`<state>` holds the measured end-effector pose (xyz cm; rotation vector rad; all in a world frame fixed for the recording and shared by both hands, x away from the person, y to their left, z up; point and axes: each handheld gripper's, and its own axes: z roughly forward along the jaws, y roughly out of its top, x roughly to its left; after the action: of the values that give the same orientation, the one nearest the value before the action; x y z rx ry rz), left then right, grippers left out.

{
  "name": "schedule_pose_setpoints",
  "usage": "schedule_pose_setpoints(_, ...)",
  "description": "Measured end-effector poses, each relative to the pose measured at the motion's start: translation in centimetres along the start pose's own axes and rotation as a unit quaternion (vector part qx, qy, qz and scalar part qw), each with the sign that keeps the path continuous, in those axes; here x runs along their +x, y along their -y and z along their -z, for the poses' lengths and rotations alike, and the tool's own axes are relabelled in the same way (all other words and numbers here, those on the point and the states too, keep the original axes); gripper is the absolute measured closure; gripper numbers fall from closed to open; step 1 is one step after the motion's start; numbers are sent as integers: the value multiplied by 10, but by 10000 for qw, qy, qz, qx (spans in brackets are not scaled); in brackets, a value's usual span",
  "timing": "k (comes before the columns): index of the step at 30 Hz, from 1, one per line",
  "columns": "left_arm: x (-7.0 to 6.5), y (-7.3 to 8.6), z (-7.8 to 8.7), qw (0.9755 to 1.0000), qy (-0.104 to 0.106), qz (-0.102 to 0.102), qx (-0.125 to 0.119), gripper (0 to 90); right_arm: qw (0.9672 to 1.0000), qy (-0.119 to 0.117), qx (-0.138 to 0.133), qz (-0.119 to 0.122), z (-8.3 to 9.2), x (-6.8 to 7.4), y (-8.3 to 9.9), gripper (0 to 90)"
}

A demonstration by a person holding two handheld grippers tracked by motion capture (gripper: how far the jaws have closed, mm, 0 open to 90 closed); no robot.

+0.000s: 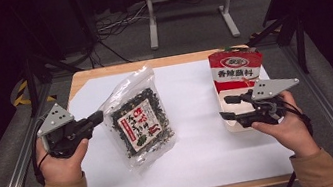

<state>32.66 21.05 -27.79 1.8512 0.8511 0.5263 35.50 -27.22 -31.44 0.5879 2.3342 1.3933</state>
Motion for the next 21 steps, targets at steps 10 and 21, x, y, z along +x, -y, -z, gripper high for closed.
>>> schedule_pose_setpoints(10,-22,-13,7,9984,281,-377,-300,894,10000,-74,1,12,-2,3,-3,447)
schedule_pose_setpoints(21,-33,-18,9,9968,445,-481,-459,894,9992,-386,-85,-14,-13,8,-10,435)
